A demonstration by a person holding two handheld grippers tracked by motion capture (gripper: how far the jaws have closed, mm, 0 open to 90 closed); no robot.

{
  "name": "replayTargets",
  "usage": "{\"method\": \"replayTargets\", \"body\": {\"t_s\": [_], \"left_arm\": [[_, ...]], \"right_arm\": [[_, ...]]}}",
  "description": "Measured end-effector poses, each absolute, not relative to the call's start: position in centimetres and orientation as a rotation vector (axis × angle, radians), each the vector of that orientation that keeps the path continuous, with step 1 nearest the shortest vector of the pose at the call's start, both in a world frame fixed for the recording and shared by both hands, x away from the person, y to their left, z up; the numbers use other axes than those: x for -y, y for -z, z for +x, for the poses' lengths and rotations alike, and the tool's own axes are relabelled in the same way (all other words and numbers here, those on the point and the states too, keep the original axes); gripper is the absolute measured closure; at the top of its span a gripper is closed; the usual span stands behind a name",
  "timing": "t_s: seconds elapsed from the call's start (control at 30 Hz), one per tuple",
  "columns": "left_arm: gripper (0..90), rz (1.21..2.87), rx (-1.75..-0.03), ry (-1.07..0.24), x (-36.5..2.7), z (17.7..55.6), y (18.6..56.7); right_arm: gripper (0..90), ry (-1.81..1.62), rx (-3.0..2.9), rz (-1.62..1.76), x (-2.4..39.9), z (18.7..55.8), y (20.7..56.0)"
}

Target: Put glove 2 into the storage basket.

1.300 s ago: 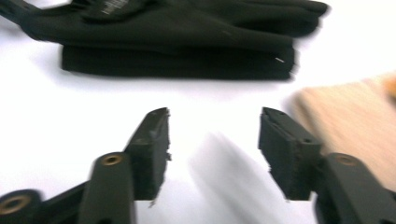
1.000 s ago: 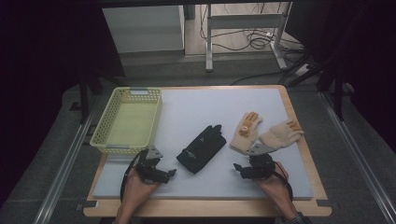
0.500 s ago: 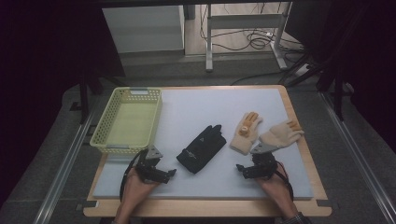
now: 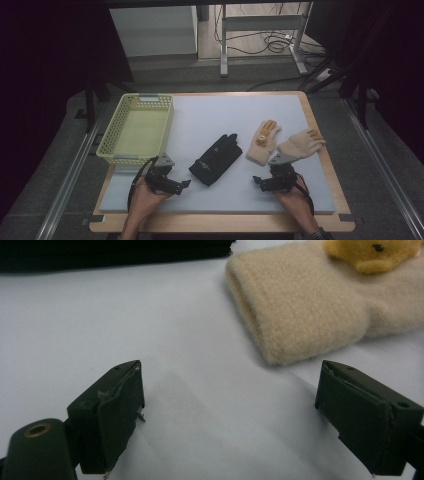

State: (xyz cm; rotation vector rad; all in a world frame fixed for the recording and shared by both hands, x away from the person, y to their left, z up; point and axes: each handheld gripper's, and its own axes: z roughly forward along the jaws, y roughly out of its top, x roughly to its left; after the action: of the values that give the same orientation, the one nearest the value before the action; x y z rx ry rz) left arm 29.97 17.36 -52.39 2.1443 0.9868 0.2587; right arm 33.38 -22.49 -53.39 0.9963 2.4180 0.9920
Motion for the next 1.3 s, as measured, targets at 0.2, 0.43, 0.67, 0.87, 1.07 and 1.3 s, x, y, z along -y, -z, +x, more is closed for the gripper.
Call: {"method": "replayTargets", "body": {"t_s": [0.2, 0.43, 0.67, 0.87, 1.07, 1.3], "left_arm": [[0.8, 2.177, -0.943, -0.243, -15.3, 30.9, 50.4], [0.0, 2.207, -0.925, -0.223, -12.0, 33.4, 49.3], [0.0, 2.237, -0.916, -0.217, -9.1, 35.3, 49.4], [0.0, 2.293, -0.908, -0.228, -6.1, 36.8, 50.5], [0.0, 2.36, -0.929, -0.325, -4.5, 37.6, 51.7], [0.0, 2.349, -0.962, -0.223, -5.1, 39.0, 53.1]], "right_arm": [[11.8, -0.992, -2.418, 0.996, 22.5, 33.4, 53.4], [11.8, -0.992, -2.417, 0.996, 22.5, 33.4, 53.4], [11.8, -0.992, -2.418, 0.996, 22.5, 33.4, 53.4], [11.8, -0.992, -2.417, 0.997, 22.5, 33.4, 53.4], [11.8, -0.993, -2.418, 0.996, 22.5, 33.4, 53.4], [11.9, -0.993, -2.418, 0.996, 22.5, 33.4, 53.4]]}}
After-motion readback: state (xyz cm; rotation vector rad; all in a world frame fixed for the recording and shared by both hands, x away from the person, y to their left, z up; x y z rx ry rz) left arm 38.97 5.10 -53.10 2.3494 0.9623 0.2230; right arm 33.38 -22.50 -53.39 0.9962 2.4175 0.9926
